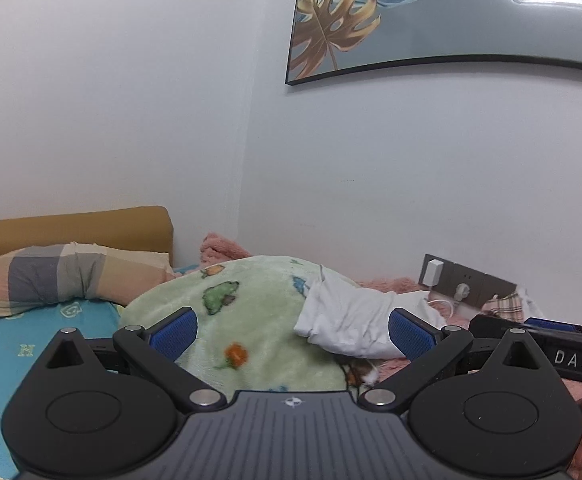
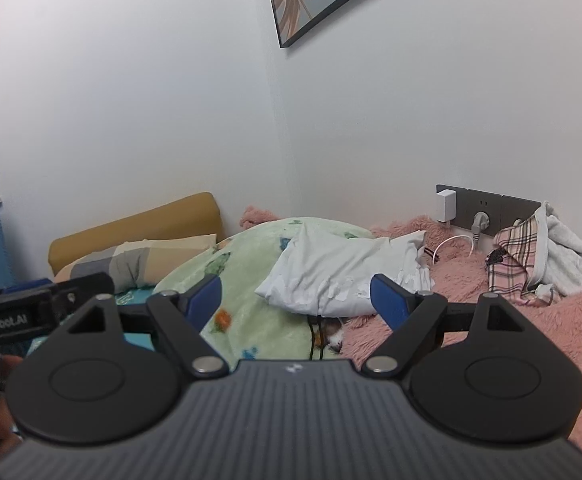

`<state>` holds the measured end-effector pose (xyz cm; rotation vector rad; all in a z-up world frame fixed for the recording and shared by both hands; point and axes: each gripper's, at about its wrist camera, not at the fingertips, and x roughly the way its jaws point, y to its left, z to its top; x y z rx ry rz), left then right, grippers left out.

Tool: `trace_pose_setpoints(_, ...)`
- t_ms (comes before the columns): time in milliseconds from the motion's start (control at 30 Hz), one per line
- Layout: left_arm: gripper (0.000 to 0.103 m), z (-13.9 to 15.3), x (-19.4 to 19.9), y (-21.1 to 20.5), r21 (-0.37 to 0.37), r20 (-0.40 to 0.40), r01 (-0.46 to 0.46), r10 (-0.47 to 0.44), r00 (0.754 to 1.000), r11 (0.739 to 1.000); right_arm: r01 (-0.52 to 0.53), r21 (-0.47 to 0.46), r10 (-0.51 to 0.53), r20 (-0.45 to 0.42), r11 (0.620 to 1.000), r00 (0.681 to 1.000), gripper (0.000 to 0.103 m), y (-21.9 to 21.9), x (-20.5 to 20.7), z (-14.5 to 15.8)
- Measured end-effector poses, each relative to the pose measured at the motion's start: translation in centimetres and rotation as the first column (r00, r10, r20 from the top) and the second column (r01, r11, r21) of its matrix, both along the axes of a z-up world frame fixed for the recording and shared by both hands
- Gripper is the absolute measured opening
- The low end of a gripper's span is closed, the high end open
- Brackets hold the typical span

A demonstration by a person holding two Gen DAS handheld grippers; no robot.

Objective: Fold clothes
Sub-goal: 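Open both grippers to release the shirt and pull them back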

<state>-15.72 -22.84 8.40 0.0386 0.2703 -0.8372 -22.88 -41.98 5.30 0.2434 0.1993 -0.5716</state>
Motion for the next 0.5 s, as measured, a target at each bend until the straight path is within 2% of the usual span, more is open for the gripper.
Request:
trace_pose_setpoints(200, 0.103, -1.6, 0.8, -0.5, 0.018, -0.025, 0.002, -0.002, 1.000, 1.000, 0.008, -0.003, -0.008, -0.050, 1.000, 0.999, 0.083, 0.0, 1.8, -1.6)
trace_pose_setpoints(500, 0.103, -2.6, 1.4, -0.7, 0.030, -0.029, -0.004, 0.005, 1.000, 1.000, 0.019, -0.052, -0.022, -0.063, 0.998, 0.998, 0.083, 1.0, 2.5, -1.3)
